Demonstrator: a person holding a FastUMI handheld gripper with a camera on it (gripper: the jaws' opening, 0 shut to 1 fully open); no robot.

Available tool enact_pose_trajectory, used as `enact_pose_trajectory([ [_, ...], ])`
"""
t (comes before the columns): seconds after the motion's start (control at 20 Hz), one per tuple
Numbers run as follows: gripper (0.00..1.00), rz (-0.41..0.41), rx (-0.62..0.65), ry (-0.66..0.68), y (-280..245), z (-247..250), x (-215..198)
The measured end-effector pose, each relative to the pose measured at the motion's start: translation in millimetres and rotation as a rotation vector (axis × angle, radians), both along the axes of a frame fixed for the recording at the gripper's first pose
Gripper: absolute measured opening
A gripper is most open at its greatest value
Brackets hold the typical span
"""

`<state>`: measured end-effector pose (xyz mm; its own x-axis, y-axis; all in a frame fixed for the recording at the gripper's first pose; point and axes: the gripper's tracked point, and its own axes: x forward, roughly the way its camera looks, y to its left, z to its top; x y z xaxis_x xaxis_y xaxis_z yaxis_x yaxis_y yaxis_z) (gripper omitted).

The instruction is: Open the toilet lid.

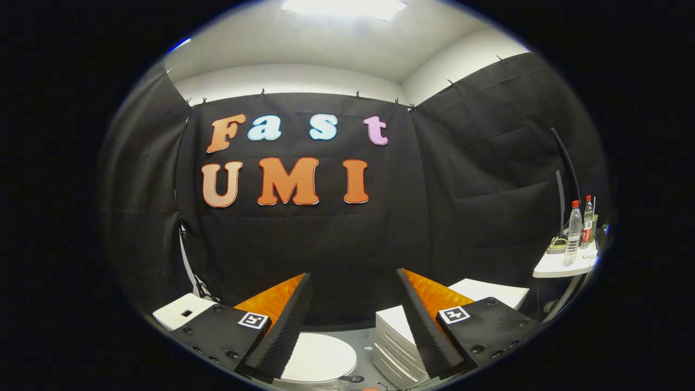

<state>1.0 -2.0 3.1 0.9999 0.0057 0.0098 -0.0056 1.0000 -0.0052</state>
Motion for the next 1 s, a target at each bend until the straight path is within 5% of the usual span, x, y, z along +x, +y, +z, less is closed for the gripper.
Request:
enact_pose_trajectory([
  [0.6, 0.98, -0.026, 0.041, 0.021, -13.4, -25.2, 2.0],
  [1.0, 0.98, -0.121, 0.234, 0.081, -39.4, -132.2, 11.6],
])
